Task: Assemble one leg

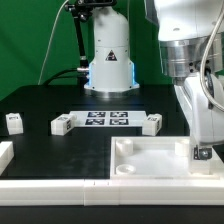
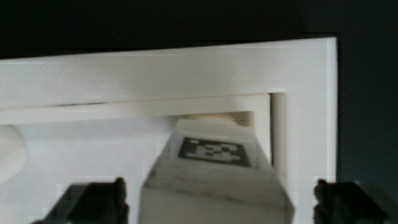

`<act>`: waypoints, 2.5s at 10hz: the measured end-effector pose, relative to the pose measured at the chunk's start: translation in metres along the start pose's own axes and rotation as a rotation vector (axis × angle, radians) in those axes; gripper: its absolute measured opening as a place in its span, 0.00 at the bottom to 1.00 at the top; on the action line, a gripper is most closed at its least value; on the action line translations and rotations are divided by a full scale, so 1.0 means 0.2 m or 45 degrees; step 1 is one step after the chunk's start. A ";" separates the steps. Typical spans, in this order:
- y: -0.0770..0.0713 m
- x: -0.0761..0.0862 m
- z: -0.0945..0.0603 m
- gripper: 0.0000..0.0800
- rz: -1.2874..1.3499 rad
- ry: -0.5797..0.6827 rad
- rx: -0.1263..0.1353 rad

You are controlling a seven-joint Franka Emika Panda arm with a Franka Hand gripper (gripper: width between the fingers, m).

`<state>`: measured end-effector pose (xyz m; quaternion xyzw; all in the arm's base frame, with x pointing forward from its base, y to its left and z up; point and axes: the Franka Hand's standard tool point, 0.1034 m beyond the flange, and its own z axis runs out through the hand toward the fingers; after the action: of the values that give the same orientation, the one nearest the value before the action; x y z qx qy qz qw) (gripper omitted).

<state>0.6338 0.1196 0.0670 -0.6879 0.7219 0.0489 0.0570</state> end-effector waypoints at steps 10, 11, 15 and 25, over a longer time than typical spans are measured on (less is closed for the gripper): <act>0.00 -0.01 -0.01 0.81 -1.389 0.053 -0.051; 0.01 -0.01 -0.01 0.81 -1.495 0.066 -0.063; 0.00 0.00 -0.01 0.66 -1.777 0.075 -0.068; -0.01 0.02 -0.01 0.36 -1.142 0.028 -0.019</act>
Offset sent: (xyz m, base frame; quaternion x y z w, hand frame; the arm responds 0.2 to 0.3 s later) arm 0.0047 0.0038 0.0017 -0.0230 0.0351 -0.3238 0.9452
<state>0.6347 0.1145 0.0680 -0.9337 0.3526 0.0170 0.0599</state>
